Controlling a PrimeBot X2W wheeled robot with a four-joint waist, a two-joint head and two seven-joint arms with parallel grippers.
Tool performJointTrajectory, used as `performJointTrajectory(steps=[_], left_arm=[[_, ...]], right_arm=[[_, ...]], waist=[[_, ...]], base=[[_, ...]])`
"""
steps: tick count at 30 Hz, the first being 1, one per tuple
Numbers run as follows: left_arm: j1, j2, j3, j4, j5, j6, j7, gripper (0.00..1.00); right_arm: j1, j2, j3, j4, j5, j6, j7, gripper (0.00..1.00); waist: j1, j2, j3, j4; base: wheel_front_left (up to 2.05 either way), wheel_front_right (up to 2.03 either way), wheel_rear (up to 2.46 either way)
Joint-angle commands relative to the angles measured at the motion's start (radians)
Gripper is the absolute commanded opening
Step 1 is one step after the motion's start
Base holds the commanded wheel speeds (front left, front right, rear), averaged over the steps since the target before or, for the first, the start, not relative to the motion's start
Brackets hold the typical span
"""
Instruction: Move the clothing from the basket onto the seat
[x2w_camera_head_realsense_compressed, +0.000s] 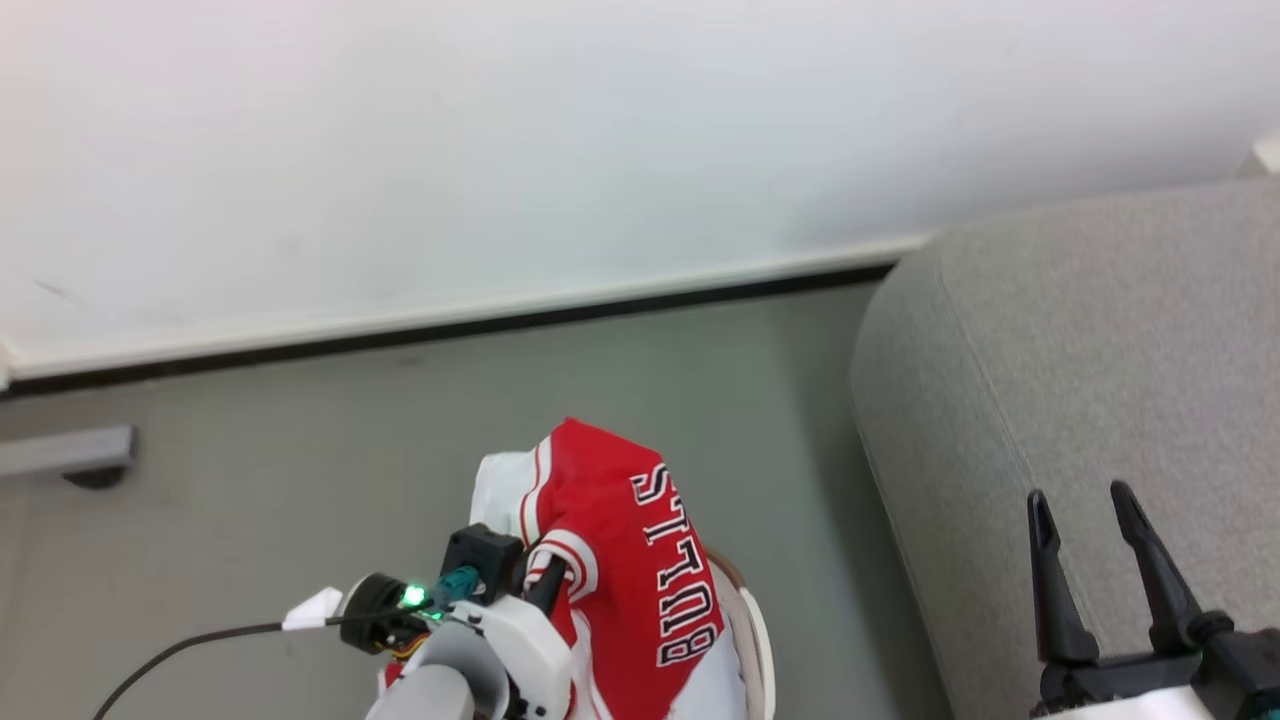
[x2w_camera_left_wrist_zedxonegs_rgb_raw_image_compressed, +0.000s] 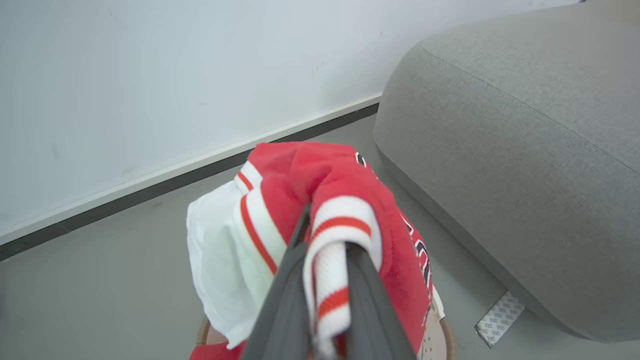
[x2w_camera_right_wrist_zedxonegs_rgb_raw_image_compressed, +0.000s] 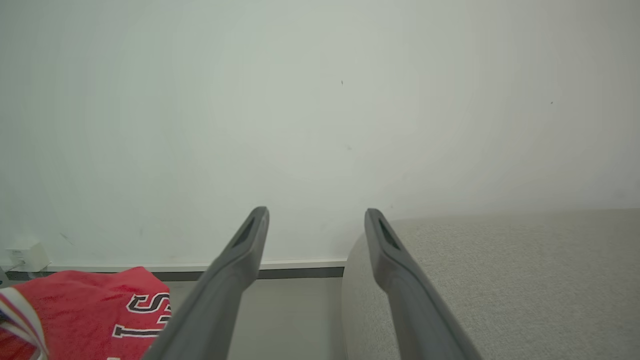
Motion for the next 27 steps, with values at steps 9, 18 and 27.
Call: performJointTrajectory(steps=[9, 18, 27], left_arm=[[0.059, 0.034, 0.032, -0.337, -0.06, 0.019, 0.123, 0.0], [0.071, 0.066, 0.054, -0.672, -0.089, 0.041, 0.254, 0.0], [0.102, 0.068, 0.03, -0.8, -0.099, 0.051, 0.32, 0.0]], right_arm=[[0.082, -0.002, 0.002, 0.021, -0.015, -0.002, -0.003, 1.0], [0.078, -0.002, 0.044, 0.012, -0.007, -0.002, -0.003, 1.0], [0.057, -0.065, 0.159, -0.02, 0.033, -0.002, -0.002, 1.0]], waist=[[0.0004, 0.0, -0.145, 0.061], [0.0004, 0.0, -0.166, 0.059], [0.0004, 0.0, -0.17, 0.055]], base=[[0.0, 0.0, 0.0], [0.0, 0.0, 0.0], [0.0, 0.0, 0.0]])
